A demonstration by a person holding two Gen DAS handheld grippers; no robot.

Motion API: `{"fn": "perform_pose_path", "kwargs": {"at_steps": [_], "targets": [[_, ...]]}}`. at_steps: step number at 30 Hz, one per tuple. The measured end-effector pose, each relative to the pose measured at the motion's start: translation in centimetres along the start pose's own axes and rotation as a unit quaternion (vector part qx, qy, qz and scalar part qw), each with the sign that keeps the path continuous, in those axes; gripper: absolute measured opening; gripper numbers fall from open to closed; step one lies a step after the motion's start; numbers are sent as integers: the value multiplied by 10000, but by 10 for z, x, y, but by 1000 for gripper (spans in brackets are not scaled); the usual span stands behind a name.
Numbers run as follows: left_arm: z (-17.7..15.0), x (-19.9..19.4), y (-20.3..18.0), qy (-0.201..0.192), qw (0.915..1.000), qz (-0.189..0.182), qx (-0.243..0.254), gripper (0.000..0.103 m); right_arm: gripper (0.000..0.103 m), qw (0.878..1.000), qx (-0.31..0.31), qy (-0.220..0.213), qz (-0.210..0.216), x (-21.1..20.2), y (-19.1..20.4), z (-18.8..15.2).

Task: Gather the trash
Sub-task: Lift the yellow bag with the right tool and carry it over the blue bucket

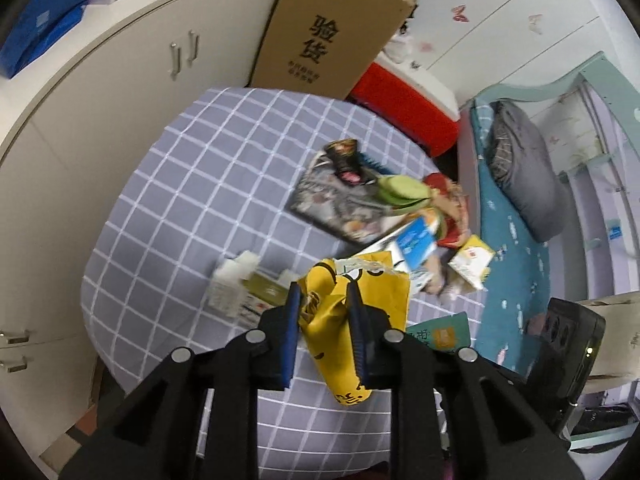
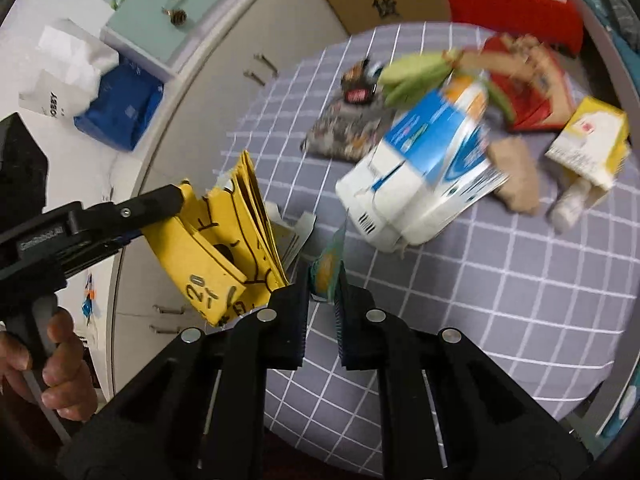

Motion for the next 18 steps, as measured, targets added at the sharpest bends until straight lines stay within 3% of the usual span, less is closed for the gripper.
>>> {"fn": "perform_pose_path", "kwargs": {"at_steps": [8,13,18], "targets": [[28,-15,-55,-290,9977,-169,594,21,12,9971,165,-737,75,-64,-14,11],[43,-8,-114,-370,9934,-369,1023,21,12,9885,520,-1421,32,-127,-61,29],[52,13,-202,-407,9861,-480,1536,20,12,9768,872,-1945,-220,-187,-129,38]]}}
Point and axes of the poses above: each gripper's, at about its wrist camera, not at the fingertips, and x roughly the way its jaws point, y to its left, z to its top, the point moved 5 cm from there along x, roughly the way its jaws point, and after that the axes turned 15 degrees about x, right-handed, at the moved point
